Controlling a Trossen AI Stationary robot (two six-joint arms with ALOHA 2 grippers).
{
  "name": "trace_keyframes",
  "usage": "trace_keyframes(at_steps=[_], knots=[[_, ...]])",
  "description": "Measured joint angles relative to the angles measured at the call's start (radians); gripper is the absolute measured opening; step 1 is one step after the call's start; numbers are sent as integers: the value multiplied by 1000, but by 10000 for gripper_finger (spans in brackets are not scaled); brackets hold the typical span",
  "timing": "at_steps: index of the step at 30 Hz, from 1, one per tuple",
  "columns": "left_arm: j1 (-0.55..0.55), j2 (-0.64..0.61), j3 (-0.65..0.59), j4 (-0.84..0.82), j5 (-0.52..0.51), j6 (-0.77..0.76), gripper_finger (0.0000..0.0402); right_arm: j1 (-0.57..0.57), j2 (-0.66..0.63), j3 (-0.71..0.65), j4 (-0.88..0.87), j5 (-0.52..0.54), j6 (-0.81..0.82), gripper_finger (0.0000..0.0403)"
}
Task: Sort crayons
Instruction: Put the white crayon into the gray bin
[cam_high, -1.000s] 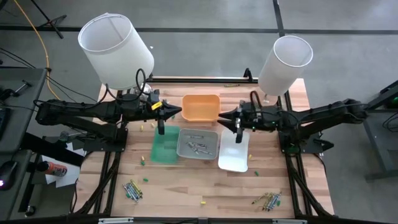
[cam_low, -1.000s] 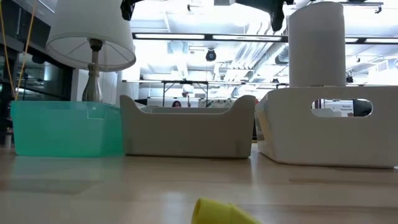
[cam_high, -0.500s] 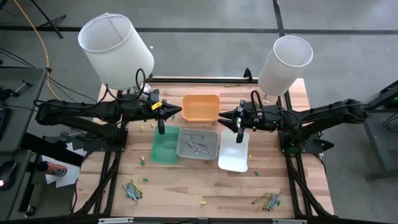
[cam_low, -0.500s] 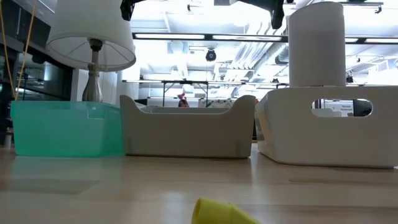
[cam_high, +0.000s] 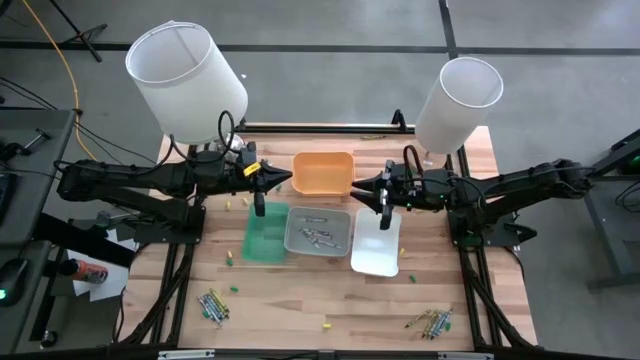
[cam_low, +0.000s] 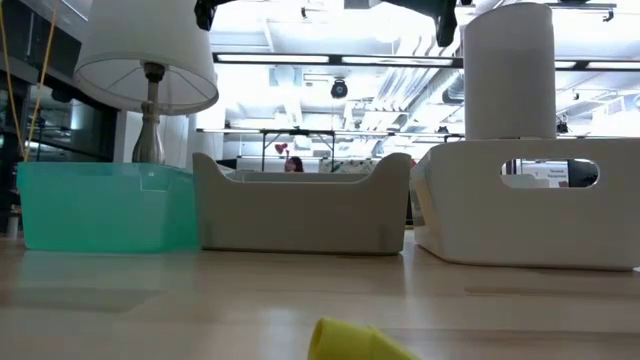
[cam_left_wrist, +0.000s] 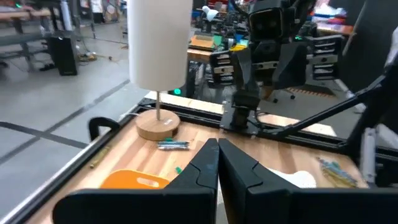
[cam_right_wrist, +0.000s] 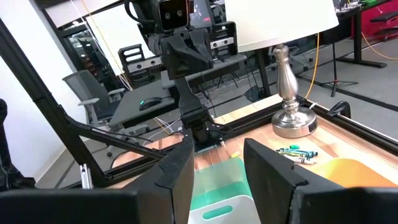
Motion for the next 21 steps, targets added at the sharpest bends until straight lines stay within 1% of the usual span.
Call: trace_keyframes(at_steps=[2,4,6,9,13,17,19,21], knots=[[9,0,0,-12,-69,-35,3,0,0,0,-1,0,3,134],[41,0,0,-62,-124,-80,13,0,0,0,-1,0,7,134],[95,0,0,-141,-129,-120,28,0,0,1,-1,0,7,134],[194,17,0,-282,-88,-181,57,0,0,1,-1,0,7,134],[332,91,-1,-493,3,-244,102,-1,3,1,-3,14,7,134],[443,232,-1,-680,53,-299,147,-1,3,2,-8,38,8,134],[479,304,-1,-733,67,-316,164,-1,3,2,-9,39,9,133],[503,370,-1,-756,85,-293,177,-1,3,2,-9,39,19,133]])
